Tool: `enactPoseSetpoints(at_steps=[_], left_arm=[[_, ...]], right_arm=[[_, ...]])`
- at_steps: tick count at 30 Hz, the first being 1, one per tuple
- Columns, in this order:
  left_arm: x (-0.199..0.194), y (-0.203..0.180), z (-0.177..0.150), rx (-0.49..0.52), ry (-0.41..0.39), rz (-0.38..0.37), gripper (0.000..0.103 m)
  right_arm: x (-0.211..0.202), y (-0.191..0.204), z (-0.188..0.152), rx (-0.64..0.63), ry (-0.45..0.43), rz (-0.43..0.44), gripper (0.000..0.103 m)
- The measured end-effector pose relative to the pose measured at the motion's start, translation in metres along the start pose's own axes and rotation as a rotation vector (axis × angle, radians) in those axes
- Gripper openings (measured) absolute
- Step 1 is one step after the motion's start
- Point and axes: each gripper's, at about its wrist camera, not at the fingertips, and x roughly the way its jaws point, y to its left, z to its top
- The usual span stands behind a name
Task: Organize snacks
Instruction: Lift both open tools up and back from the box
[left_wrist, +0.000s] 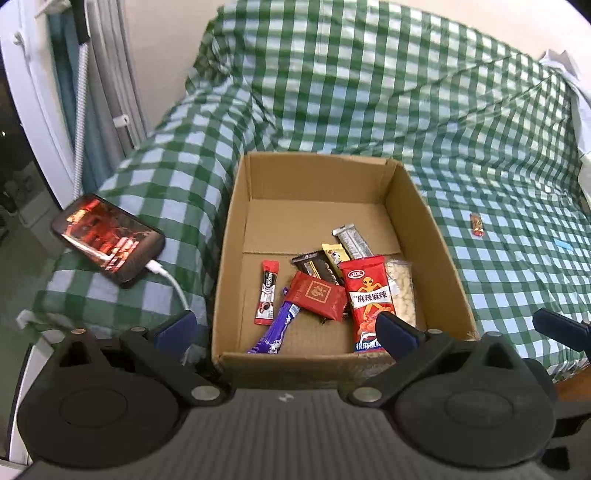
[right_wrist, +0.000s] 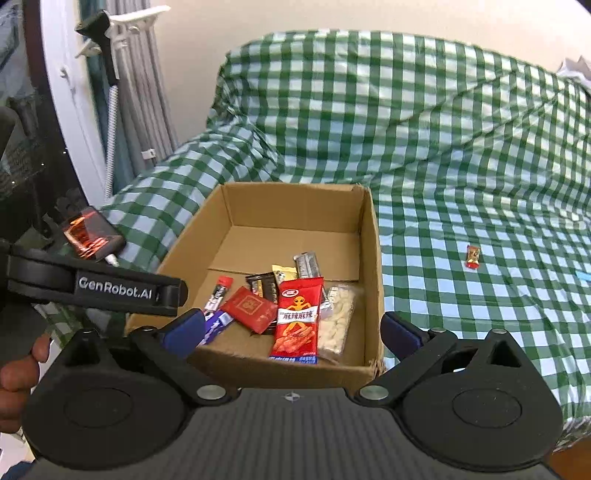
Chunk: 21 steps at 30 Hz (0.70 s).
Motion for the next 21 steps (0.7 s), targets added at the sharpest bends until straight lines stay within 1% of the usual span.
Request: enactPoseSetpoints(at_steps=[4, 10, 17, 21], left_arm=[[-0.022, -0.003, -0.012, 0.010, -0.039, 0.011, 0.103], [-0.045, -0.005, -0.027, 0.002, -0.077, 0.014, 0.103], [-0.064, -0.013, -0.037, 0.020, -0.114, 0.009, 0.103], [-0.068, -0.015, -0.040, 0.021, -0.119, 0.003, 0.103]], right_arm=[[-0.022, 0.006, -0.008, -0.021, -0.042, -0.002, 0.102], [-0.047, 0.009, -0.017, -0.041, -0.079, -0.008, 0.102], [-0.064, 0.012, -0.026, -0.052, -0.109, -0.017, 0.102], [-0.070, 0.012, -0.028, -0.058, -0.118, -0.026, 0.102]])
